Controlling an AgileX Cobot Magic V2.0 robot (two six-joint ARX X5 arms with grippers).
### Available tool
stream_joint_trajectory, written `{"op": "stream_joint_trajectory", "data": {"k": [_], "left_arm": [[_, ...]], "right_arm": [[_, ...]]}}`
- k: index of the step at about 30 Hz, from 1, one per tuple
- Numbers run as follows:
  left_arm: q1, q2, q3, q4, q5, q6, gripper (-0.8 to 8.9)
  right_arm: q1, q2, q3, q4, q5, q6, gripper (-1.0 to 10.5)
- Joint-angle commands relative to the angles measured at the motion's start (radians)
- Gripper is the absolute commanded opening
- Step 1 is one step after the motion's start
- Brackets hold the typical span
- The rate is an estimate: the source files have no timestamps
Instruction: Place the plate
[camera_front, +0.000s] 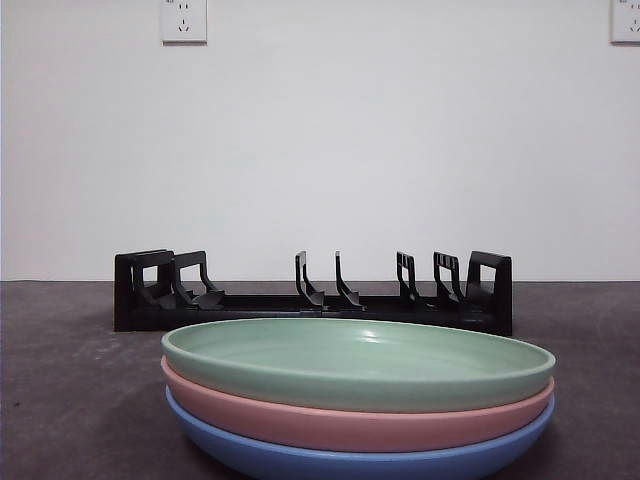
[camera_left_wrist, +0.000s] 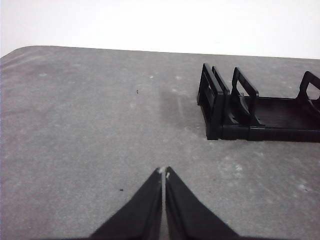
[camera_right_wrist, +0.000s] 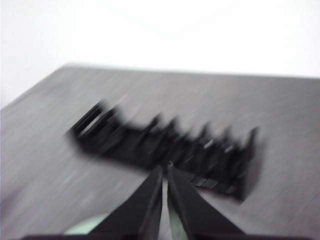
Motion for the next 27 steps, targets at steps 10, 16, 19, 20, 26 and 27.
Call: {"op": "stream_joint_trajectory", "data": {"k": [10, 16, 19, 20, 26, 27], "left_arm": [[0.002, -0.002, -0.019, -0.001, -0.002, -0.002, 0.09], [0.002, -0.002, -0.019, -0.001, -0.002, -0.002, 0.09], [0.002, -0.002, -0.019, -0.001, -0.002, -0.002, 0.09], [0.002, -0.002, -0.019, -0.001, -0.002, -0.002, 0.09], [0.002, -0.002, -0.019, -0.001, -0.002, -0.002, 0.09], [0.002, -0.002, -0.019, -0.001, -0.002, -0.002, 0.09]], "right_arm": [[-0.51, -0.43, -0.658, 0.335, -0.101, -0.172, 0.2], [-0.612, -0.555, -0.774, 0.335, -0.2, -0.208, 0.2], [-0.643, -0.586, -0.797, 0.333, -0.2, -0.208, 0.2], [-0.65, -0.594, -0.805, 0.333, -0.2, -0.208, 0.2], [-0.659, -0.612, -0.814, 0.26, -0.208, -0.23, 0.2], [-0.659, -0.612, -0.814, 0.259, -0.208, -0.238, 0.2]]}}
